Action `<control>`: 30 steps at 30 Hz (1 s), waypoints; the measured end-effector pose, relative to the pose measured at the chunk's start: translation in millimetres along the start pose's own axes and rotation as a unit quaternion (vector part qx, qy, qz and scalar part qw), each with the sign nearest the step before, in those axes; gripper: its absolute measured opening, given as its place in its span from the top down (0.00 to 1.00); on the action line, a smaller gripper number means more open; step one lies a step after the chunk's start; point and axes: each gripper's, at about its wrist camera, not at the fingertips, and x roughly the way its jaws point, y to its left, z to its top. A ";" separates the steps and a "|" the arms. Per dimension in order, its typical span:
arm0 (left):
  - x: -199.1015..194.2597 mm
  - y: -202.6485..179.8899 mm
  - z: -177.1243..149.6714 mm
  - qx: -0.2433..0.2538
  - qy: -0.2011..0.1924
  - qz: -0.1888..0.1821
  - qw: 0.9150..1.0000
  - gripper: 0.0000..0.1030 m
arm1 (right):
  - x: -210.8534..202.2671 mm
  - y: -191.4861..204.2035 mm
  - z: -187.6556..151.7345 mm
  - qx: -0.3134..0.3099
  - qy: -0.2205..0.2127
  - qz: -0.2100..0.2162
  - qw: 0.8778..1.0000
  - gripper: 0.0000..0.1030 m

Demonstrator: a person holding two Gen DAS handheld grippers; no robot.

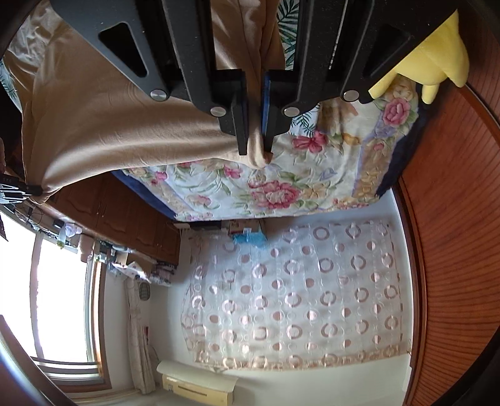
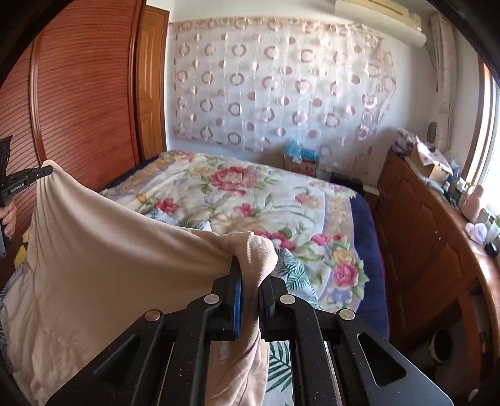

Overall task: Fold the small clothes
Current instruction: 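Lift the held shirt high with both grippers and shake it out, then lay the shirt flat on the quilt and open both grippers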

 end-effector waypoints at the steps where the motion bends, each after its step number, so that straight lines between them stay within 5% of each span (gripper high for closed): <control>1: 8.3 1.4 -0.9 -0.001 0.006 -0.001 1.000 0.93 | 8.0 -0.7 2.3 0.002 0.006 0.000 1.000 0.92; 11: 64.7 10.5 -19.6 -0.007 0.072 -0.022 0.997 0.89 | 40.4 2.0 7.4 0.020 0.062 -0.001 0.998 0.92; 16: 48.2 8.7 -17.4 0.003 0.069 -0.019 0.997 0.44 | 36.0 11.5 11.5 0.029 0.066 -0.008 0.997 0.80; 19: 32.6 7.3 -19.8 0.001 0.074 -0.031 0.997 0.24 | 22.4 17.7 9.9 0.031 0.060 -0.014 0.998 0.61; 20: 26.0 5.9 -21.7 0.001 0.074 -0.033 0.997 0.24 | 14.3 19.4 9.5 0.033 0.060 -0.015 0.998 0.53; 23: 7.8 -0.7 -30.3 0.008 0.082 -0.036 0.996 0.24 | -6.1 23.4 -1.2 0.040 0.053 -0.016 0.998 0.49; 30: -17.0 -18.0 -74.4 0.008 0.135 -0.055 0.989 0.24 | -61.9 35.5 -43.0 0.071 0.064 -0.007 0.995 0.49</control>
